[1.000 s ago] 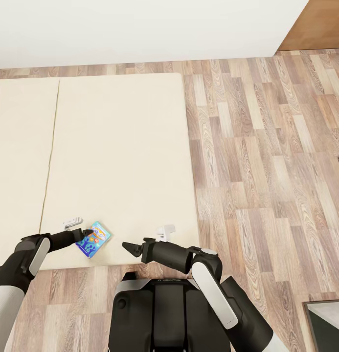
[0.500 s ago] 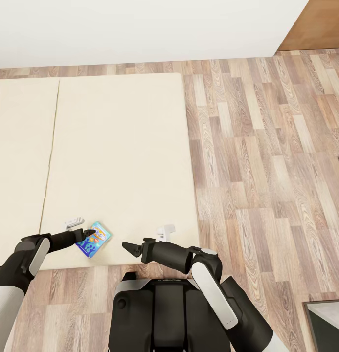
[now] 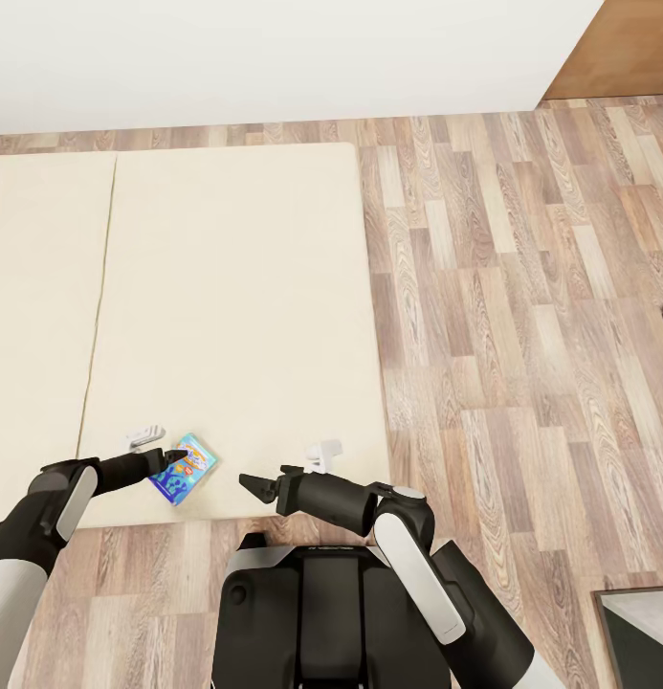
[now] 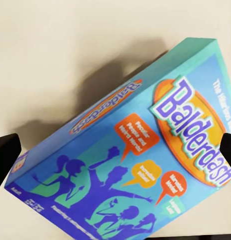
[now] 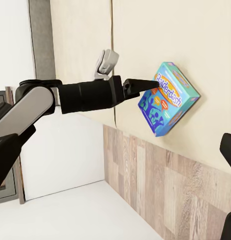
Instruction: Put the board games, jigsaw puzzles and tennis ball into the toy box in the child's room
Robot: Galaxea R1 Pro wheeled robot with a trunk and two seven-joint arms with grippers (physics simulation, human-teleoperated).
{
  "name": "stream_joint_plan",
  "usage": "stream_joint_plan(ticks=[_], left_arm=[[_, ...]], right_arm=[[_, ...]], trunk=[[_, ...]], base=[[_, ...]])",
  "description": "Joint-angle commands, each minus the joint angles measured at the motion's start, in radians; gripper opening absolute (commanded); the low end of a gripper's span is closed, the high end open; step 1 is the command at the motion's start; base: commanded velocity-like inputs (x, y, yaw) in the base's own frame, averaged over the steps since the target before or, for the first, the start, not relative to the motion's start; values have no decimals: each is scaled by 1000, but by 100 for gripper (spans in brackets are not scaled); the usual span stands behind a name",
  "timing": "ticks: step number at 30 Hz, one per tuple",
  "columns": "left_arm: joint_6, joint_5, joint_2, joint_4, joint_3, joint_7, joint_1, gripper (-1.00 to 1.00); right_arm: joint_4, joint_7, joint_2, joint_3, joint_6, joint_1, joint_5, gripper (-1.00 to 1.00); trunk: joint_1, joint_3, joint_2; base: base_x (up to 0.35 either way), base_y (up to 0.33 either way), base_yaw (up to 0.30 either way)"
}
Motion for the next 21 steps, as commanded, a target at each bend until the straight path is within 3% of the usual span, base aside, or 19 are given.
stream_joint_plan(ticks=[1,15,21], left_arm=[[7,3,0,-1,2,-2,0,100],[5,3,7,11,6,-4,0,100],[-1,4,14,41,38,-6,0,100]], right_arm=[[0,3,0,-1,5,0,1,100],[0,3,0,-1,5,0,1,100],[0,3,0,-1,5,0,1,100]], trunk=[[1,-1,-2],[1,-1,-2],[1,-1,-2]], base=[[0,0,0],[0,0,0],[0,0,0]])
